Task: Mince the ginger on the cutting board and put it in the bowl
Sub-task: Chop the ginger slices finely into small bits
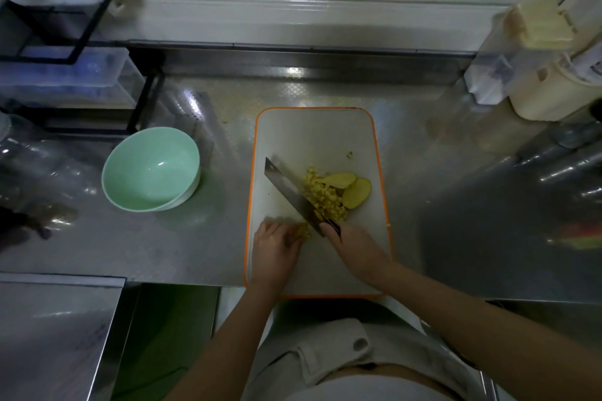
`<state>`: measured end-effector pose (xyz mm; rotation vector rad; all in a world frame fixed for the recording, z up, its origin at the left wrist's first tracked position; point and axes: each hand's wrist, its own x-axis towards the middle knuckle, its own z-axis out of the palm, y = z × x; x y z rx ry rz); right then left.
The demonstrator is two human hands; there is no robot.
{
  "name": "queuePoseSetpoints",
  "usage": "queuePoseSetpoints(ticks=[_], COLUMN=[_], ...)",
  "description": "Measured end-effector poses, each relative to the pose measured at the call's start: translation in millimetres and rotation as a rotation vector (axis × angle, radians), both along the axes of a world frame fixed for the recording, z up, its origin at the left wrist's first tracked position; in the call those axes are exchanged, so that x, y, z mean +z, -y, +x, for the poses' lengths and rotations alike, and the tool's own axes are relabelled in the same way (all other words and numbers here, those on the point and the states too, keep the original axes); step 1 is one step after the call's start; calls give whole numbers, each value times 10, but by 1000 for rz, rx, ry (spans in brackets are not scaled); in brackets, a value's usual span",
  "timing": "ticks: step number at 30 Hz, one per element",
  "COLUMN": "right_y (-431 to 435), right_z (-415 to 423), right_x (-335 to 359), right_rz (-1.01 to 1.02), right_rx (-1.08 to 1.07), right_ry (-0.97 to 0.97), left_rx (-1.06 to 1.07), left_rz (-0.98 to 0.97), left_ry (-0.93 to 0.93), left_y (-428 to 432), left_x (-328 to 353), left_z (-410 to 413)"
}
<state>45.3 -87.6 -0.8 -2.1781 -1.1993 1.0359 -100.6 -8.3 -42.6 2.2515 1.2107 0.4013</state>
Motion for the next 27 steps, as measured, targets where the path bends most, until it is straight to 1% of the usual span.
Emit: queuePoseSetpoints(ticks=[7, 12, 18, 24, 27], right_y=[55, 58, 42, -13, 15], right_z=[-67, -109, -157, -271, -279], right_x=[-4, -74, -81, -79, -124], right_rz=[58, -10, -59, -117, -75], right_rx=[8, 45, 45, 66, 144], right_ry=[-16, 13, 56, 241, 362], left_rx=[42, 31, 45, 27, 30], left_rz=[-21, 35, 32, 51, 43], left_ry=[-15, -32, -35, -25, -54], left_y=[-1, 11, -10, -23, -15], left_x=[-1, 25, 12, -6, 10], left_z=[-70, -28, 12, 13, 15])
